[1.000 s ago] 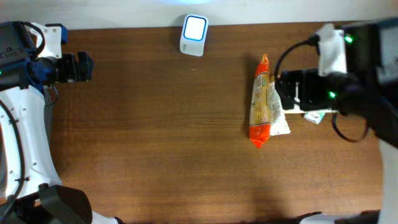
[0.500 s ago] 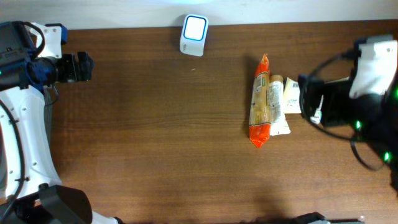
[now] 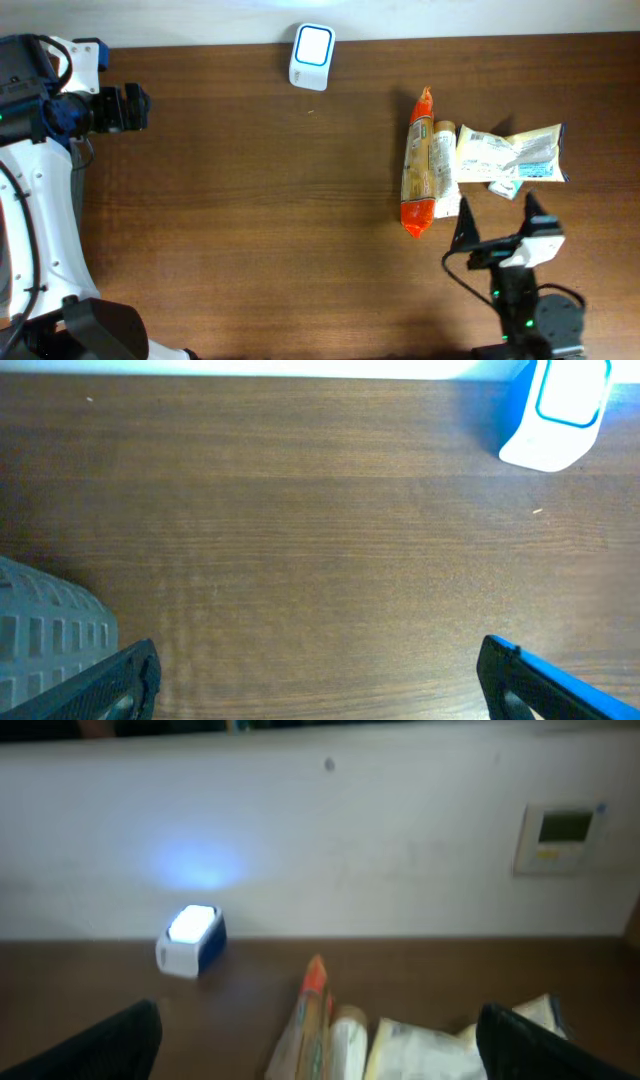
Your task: Scan the item barcode
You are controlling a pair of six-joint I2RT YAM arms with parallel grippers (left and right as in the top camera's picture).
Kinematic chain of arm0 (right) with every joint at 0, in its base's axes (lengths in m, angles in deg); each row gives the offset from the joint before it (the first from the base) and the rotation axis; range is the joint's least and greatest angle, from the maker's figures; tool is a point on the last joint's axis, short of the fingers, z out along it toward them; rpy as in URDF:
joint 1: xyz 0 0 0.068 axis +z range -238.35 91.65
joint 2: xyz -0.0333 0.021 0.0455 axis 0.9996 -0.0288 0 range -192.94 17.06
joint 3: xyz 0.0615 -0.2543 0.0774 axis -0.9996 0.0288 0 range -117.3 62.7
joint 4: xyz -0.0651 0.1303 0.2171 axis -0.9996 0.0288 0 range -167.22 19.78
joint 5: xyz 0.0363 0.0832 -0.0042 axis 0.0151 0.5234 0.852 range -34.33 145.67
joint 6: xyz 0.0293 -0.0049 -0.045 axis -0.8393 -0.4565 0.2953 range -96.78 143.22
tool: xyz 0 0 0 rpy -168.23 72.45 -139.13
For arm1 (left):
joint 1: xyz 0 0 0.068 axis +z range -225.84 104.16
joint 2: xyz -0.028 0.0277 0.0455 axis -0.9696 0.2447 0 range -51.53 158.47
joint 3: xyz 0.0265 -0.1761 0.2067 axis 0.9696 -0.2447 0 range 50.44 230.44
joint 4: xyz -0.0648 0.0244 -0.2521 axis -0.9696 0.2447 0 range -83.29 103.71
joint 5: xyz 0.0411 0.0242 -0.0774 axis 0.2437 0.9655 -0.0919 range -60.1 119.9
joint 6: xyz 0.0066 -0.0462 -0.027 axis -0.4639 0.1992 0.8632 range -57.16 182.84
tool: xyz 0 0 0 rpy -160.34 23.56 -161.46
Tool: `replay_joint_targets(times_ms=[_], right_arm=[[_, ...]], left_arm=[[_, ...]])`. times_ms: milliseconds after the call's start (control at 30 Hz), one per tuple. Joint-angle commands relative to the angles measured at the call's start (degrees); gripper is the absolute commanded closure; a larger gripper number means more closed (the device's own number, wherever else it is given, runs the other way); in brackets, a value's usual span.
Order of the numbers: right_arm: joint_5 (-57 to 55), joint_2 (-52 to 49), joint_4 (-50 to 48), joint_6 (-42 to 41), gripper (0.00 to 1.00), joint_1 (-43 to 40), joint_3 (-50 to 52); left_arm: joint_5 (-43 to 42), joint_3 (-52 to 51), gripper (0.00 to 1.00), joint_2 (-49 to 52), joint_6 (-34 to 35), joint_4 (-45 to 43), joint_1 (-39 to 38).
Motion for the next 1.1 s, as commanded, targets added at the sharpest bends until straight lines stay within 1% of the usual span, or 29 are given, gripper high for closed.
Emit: replay_joint_targets(times_ms=[0, 67, 200, 267, 1067], right_arm=[[0.37, 6.4, -1.64, 0.26, 0.01, -0.37, 7.48], [0.37, 8.57, -2.21, 0.26, 0.01, -0.37, 11.3], [0.37, 8.55, -1.36, 0.26, 0.01, -0.37, 14.58], [0.28, 8.55, 0.17, 0.31, 0.01, -0.39, 14.58], [0.57, 8.55, 0.17, 0.28, 0.01, -0.37, 14.58]], left_arm=[[-0.44, 0.31, 0.01, -1.07, -0.94, 0.0, 0.42], [-0.44, 0.31, 0.01, -1.07, -0.94, 0.0, 0.42], [-0.44, 0.31, 0.01, -1.07, -0.94, 0.0, 0.42], [-0.44, 0.31, 0.01, -1.07, -0.94, 0.0, 0.42], [-0.44, 0.31, 0.01, -2.03, -0.94, 0.0, 0.31]])
